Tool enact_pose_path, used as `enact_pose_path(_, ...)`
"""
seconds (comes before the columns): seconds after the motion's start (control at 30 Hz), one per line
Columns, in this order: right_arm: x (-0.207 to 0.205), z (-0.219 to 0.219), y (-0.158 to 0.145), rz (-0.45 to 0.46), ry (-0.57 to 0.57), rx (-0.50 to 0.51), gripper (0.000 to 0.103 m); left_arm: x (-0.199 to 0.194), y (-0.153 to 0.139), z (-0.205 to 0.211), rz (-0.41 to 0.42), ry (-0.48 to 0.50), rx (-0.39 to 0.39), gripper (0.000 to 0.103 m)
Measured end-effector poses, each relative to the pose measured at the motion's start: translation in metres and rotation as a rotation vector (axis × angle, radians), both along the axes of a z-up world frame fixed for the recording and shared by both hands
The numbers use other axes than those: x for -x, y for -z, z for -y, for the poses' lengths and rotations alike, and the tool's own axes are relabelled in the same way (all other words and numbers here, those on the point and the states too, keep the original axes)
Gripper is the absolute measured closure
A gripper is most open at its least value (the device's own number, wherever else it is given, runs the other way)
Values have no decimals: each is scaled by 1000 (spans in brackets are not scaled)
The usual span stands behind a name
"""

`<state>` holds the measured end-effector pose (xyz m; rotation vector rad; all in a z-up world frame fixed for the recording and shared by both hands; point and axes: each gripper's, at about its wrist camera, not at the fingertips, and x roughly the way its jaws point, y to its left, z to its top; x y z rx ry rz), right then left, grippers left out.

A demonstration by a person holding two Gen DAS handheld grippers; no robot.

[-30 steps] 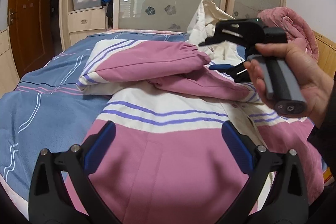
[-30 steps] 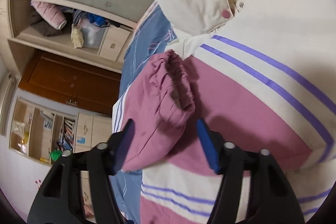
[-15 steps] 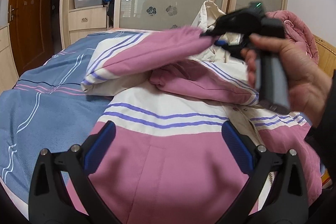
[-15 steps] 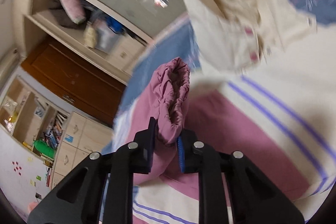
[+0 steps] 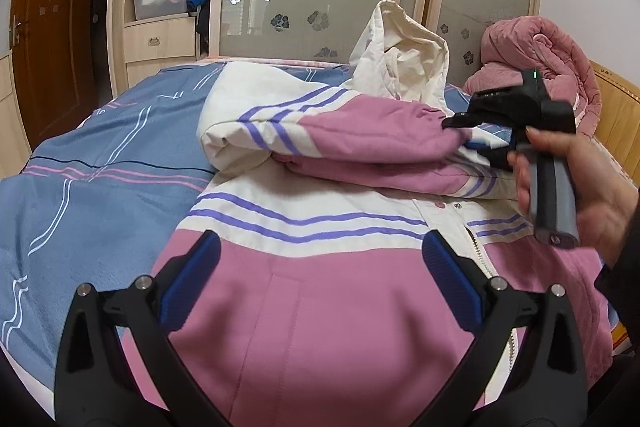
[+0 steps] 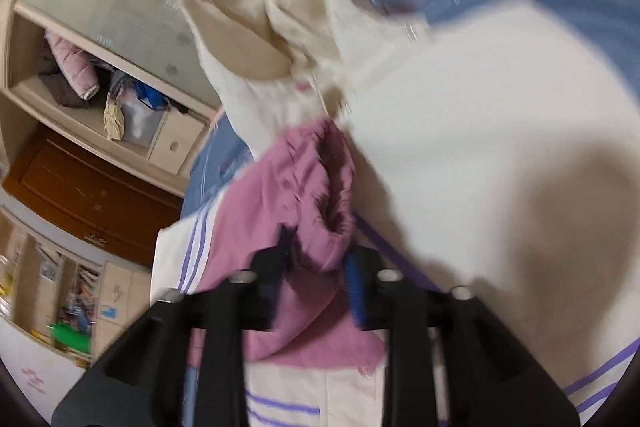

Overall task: Fold large clothes
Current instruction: 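Fold the grasped side panel inward toward the zipper with the right tool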

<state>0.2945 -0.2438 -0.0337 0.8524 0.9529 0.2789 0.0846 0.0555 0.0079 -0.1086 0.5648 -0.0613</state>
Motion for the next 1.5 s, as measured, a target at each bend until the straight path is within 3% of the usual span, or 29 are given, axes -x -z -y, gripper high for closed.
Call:
enact_pose_path(0.17,13,-1,2,-7,22,-37,28,0,0,3,-4,5,6,2)
enact_pose_path(0.37,6,-30,0,45,-27,-2,28,0,0,6,-2,10,0,2)
enact_pose_path(0.43,1,-43,-8,118,-30,49,35,-1,1,8,-2,13,-2,2)
enact_pose_path(0.53,-7,-54,-27,154,-47,92,80,-1,2,10,-1,15,-9,2)
enact_pose_path(0.57,-11,-54,-34,171,-50,84,84,-1,2,10,0,17,-7,2)
enact_pose_path(0.77,-3,-39,-115,385,-55,119,88,0,2,14,3,27,-11,2)
enact_pose_path(0.9,4,-1,-131,432,33,127,88,1,2,17,6,38,-17,2)
enact_pose_path(1.0,9,35,-114,394,101,145,88,2,2,20,10,46,-21,2)
enact_pose_path(1.17,23,86,-50,268,175,175,88,2,3,21,7,49,-31,2)
enact_pose_path(1.33,38,96,8,186,169,174,86,0,3,22,9,53,-42,2)
enact_pose_path(1.37,42,98,12,179,164,166,84,-1,3,21,6,54,-37,2)
enact_pose_path(1.43,45,98,21,142,129,140,69,-3,5,19,-5,52,-25,2)
enact_pose_path(1.47,47,98,21,138,117,128,55,-4,6,19,-9,48,-21,2)
enact_pose_path(1.5,53,99,18,146,114,130,47,-6,7,17,-14,44,-13,2)
